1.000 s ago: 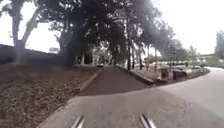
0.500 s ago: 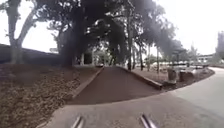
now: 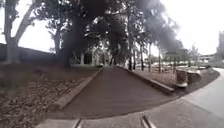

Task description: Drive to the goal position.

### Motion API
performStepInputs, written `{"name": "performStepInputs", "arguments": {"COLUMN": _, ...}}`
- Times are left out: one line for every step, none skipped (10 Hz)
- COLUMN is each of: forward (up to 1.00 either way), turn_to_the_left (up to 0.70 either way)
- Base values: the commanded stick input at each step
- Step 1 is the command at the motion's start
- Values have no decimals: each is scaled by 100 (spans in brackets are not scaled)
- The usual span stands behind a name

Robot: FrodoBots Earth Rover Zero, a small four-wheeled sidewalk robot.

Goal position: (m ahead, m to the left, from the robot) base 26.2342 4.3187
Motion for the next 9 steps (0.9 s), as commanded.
{"name": "performStepInputs", "arguments": {"forward": 98, "turn_to_the_left": 0}}
{"name": "performStepInputs", "arguments": {"forward": 98, "turn_to_the_left": 0}}
{"name": "performStepInputs", "arguments": {"forward": 98, "turn_to_the_left": -3}}
{"name": "performStepInputs", "arguments": {"forward": 98, "turn_to_the_left": -13}}
{"name": "performStepInputs", "arguments": {"forward": 98, "turn_to_the_left": -29}}
{"name": "performStepInputs", "arguments": {"forward": 98, "turn_to_the_left": -31}}
{"name": "performStepInputs", "arguments": {"forward": 98, "turn_to_the_left": -10}}
{"name": "performStepInputs", "arguments": {"forward": 99, "turn_to_the_left": 0}}
{"name": "performStepInputs", "arguments": {"forward": 100, "turn_to_the_left": 0}}
